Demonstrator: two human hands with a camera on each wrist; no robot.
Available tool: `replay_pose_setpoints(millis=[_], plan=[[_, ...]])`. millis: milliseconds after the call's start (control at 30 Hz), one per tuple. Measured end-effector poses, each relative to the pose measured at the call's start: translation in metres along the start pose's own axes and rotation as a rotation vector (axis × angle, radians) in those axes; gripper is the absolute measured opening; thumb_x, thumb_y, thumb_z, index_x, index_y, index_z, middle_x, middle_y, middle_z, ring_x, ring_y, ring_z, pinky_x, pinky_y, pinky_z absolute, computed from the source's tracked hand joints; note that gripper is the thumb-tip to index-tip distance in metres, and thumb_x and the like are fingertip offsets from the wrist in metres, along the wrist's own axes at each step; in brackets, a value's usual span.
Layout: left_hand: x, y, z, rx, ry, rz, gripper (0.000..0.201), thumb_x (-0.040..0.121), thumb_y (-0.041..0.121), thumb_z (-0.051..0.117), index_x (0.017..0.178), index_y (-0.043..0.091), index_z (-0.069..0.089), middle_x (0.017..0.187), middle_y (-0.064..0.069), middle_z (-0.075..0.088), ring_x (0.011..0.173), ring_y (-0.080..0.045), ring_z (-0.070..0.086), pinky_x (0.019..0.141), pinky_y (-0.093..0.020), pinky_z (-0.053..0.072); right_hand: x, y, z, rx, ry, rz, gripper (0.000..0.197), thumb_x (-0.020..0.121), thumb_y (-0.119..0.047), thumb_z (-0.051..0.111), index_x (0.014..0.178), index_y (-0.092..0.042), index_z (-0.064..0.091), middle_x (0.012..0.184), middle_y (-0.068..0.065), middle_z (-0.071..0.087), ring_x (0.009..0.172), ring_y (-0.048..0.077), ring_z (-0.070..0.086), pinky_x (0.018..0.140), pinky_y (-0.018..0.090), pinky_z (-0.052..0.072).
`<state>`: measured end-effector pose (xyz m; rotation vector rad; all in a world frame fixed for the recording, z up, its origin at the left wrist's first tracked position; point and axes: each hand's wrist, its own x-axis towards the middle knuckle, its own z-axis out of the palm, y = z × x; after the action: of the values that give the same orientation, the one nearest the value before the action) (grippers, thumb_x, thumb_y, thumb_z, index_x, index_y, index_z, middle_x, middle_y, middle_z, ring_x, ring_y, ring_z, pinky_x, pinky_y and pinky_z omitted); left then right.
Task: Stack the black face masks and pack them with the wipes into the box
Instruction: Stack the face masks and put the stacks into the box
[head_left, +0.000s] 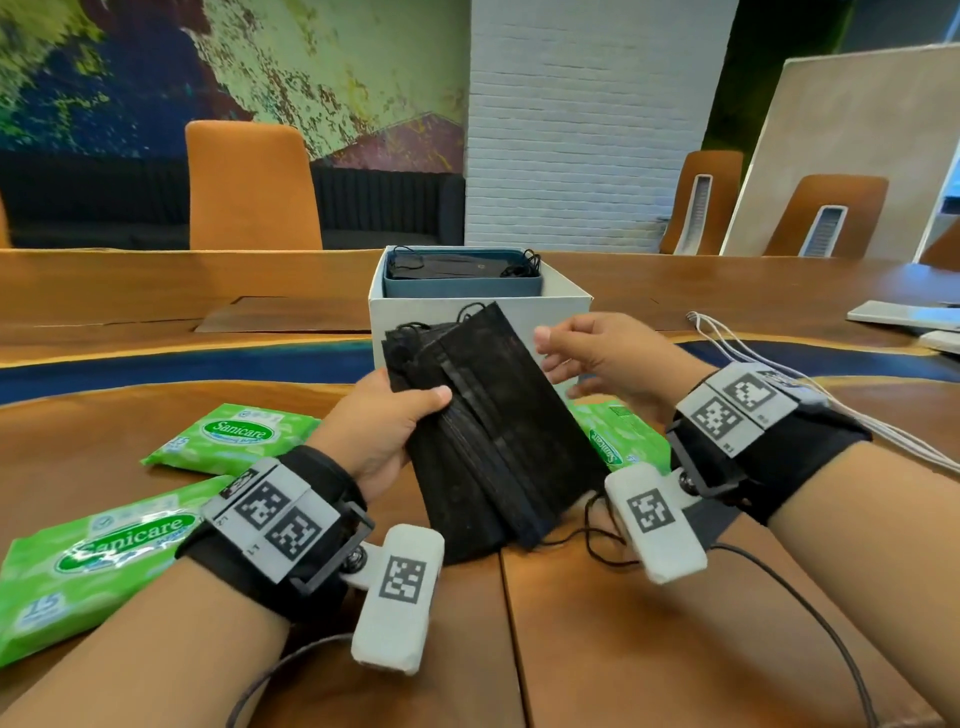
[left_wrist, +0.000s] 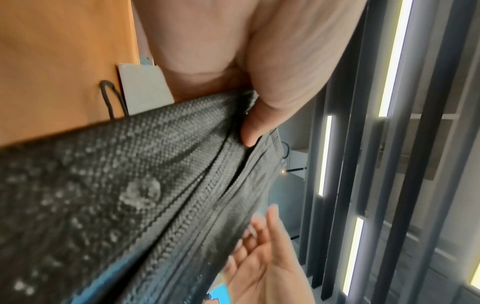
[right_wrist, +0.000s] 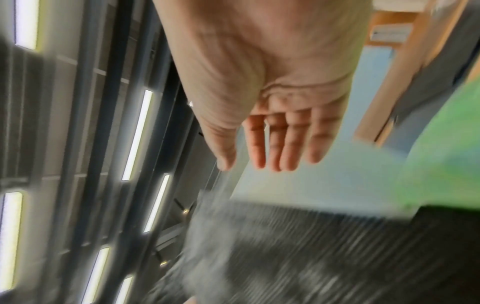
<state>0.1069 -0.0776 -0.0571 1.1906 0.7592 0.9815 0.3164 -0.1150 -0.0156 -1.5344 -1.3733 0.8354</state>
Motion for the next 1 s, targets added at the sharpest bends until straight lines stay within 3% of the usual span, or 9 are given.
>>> replay_pose_setpoints(millis=[100,200,233,300,400,533,733,867,1000], plan=[[0.001,0.005,-0.005,-0.022,0.037,0.021,0.029,0.092,-0.006,0.048,0.113,0.009,0.060,0.110,-0.014,0.068,0.102,-0.027,0.064,0.087,-0.041,0.052,0.005,0.012,-0.033,-0.284,0.138,0.158,0.032,0.089,-0.040,0.060,0.100,-0.011,0.062,0.099,0.006,0.063,0.082,0.014,0.058,0.070,0.030,0.050],[0.001,0.006,-0.007,-0.019,0.029,0.014,0.025,0.091,-0.006,0.049,0.108,0.008,0.061,0.107,-0.014,0.068,0.097,-0.027,0.065,0.083,-0.040,0.053,0.007,0.018,-0.051,-0.668,-0.083,0.460,0.055,0.086,-0.049,0.060,0.123,-0.010,0.055,0.121,0.005,0.060,0.106,0.020,0.059,0.086,0.037,0.052],[0.001,0.007,-0.007,-0.017,0.020,0.010,0.024,0.091,-0.005,0.049,0.107,0.008,0.061,0.106,-0.014,0.068,0.096,-0.026,0.065,0.083,-0.040,0.053,0.007,0.018,-0.053,-0.801,-0.153,0.500,0.063,0.084,-0.054,0.060,0.128,-0.009,0.054,0.123,0.006,0.061,0.109,0.020,0.059,0.083,0.035,0.052],[0.000,0.007,-0.007,-0.010,-0.002,0.002,0.026,0.091,-0.005,0.049,0.112,0.007,0.060,0.107,-0.015,0.068,0.097,-0.027,0.065,0.084,-0.041,0.052,0.007,0.018,-0.050,-1.053,-0.233,0.512,0.074,0.078,-0.065,0.059,0.125,-0.009,0.056,0.112,0.005,0.065,0.102,0.021,0.062,0.073,0.028,0.048],[0.000,0.007,-0.008,-0.003,-0.011,0.005,0.033,0.091,-0.005,0.049,0.122,0.005,0.056,0.113,-0.016,0.067,0.101,-0.028,0.064,0.085,-0.041,0.052,0.009,0.023,-0.040,-1.250,-0.312,0.553,0.094,0.061,-0.080,0.060,0.125,-0.012,0.055,0.093,-0.001,0.063,0.095,0.021,0.061,0.083,0.033,0.046],[0.001,0.007,-0.008,0.001,-0.025,0.007,0.032,0.091,-0.006,0.048,0.120,0.004,0.058,0.111,-0.016,0.068,0.095,-0.026,0.066,0.079,-0.038,0.054,0.011,0.021,-0.026,-1.280,-0.295,0.591,0.093,0.063,-0.078,0.062,0.127,-0.012,0.053,0.080,-0.002,0.056,0.084,0.021,0.056,0.081,0.031,0.044],[0.001,0.007,-0.009,0.012,-0.046,-0.007,0.028,0.091,-0.005,0.048,0.114,0.006,0.060,0.105,-0.014,0.069,0.091,-0.024,0.066,0.077,-0.037,0.053,0.010,0.020,-0.013,-1.311,-0.305,0.604,0.077,0.079,-0.056,0.065,0.138,-0.011,0.041,0.124,0.007,0.053,0.101,0.022,0.050,0.079,0.030,0.038],[0.001,0.007,-0.010,0.016,-0.033,-0.025,0.031,0.091,-0.005,0.049,0.119,0.004,0.057,0.109,-0.016,0.068,0.095,-0.025,0.065,0.079,-0.038,0.053,0.007,0.012,-0.023,-1.276,-0.201,0.539,0.077,0.075,-0.051,0.068,0.136,-0.013,0.040,0.106,0.004,0.049,0.093,0.022,0.051,0.068,0.027,0.040],[0.000,0.008,-0.011,-0.021,-0.019,-0.026,0.028,0.091,-0.007,0.048,0.114,0.005,0.059,0.106,-0.016,0.068,0.092,-0.025,0.066,0.079,-0.038,0.053,0.014,0.004,-0.052,-1.091,-0.101,0.617,0.062,0.072,-0.040,0.075,0.120,-0.010,0.049,0.092,0.006,0.052,0.083,0.022,0.056,0.066,0.032,0.049]])
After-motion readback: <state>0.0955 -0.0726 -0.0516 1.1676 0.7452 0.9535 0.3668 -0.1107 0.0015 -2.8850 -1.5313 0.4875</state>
